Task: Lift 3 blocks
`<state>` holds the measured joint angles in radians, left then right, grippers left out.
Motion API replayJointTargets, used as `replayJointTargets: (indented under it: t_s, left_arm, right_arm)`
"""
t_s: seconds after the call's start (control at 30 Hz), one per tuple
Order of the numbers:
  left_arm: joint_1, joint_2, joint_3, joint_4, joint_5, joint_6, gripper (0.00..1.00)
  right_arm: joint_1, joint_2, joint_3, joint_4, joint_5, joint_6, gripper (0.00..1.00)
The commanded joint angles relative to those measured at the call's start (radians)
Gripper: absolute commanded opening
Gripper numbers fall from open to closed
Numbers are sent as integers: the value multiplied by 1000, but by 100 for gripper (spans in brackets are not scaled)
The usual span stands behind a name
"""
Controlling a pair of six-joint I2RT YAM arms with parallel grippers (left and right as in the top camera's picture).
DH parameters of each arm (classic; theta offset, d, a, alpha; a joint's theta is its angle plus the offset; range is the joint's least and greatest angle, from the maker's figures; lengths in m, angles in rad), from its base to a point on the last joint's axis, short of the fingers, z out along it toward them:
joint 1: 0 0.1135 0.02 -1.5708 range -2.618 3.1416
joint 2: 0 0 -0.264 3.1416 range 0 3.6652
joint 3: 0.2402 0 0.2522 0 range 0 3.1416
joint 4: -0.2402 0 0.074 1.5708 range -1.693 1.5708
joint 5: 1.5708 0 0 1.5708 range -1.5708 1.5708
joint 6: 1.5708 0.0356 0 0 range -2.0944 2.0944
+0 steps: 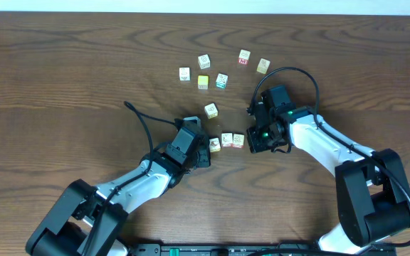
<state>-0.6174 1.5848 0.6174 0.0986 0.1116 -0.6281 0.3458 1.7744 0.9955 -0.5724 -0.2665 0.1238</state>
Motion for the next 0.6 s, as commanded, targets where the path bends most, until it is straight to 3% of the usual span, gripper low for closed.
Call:
replayJointTargets:
  t_s: [0.0, 0.3, 0.57]
  left_arm:
    - [-1, 48, 6, 24, -19, -2, 7]
    - [-1, 148, 7, 61, 37, -55, 7]
    - [-1, 147, 7, -60, -11, -46, 8]
  right_arm:
    - [6, 12, 10, 13, 55, 78, 1]
    - [6, 12, 10, 24, 57, 85, 1]
    - [6, 12, 10, 15, 60, 85, 1]
